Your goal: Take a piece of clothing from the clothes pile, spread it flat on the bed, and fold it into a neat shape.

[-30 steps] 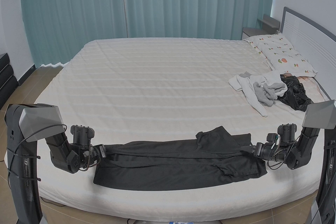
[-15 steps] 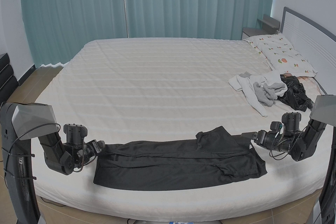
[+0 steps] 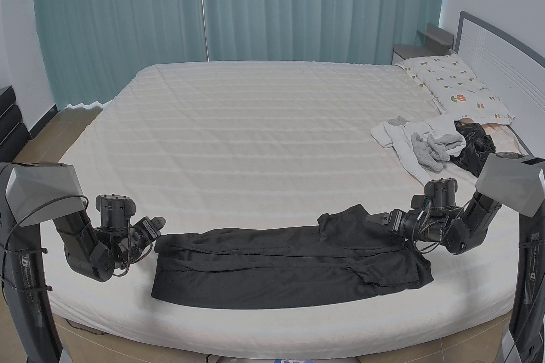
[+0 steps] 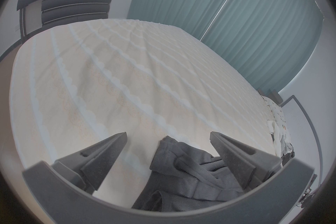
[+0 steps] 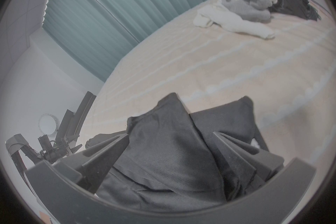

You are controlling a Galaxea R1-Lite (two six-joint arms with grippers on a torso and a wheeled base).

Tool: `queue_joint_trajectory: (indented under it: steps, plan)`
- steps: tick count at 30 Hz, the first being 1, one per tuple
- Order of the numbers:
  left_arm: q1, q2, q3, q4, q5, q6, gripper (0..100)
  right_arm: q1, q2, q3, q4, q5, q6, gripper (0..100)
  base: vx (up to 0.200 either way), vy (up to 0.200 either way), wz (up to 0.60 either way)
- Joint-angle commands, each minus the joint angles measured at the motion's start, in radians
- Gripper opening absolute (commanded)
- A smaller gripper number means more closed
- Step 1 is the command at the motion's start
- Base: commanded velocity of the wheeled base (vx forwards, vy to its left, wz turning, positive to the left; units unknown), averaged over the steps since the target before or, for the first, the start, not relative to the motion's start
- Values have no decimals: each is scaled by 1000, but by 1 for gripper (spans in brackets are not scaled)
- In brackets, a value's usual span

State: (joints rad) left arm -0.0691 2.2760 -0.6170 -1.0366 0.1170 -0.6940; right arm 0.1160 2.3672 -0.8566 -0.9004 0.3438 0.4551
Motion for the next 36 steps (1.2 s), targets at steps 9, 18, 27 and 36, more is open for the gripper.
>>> queue_joint_trajectory:
  steps: [9, 18, 27, 36]
  plan:
    - [0, 0, 6, -2, 1, -4, 100, 16, 75, -42, 6, 0, 2, 0, 0, 0, 0]
    - [0, 0, 13, -3, 1, -2, 100, 2, 49, -18, 23, -2, 7, 0, 0, 0, 0]
    - [-1, 4, 17, -3, 1, -2, 100, -18, -48, 60, 23, 9, 23, 0, 0, 0, 0]
    - [-3, 5, 19, -3, 1, -2, 100, -45, -79, 102, 17, 24, 25, 0, 0, 0, 0]
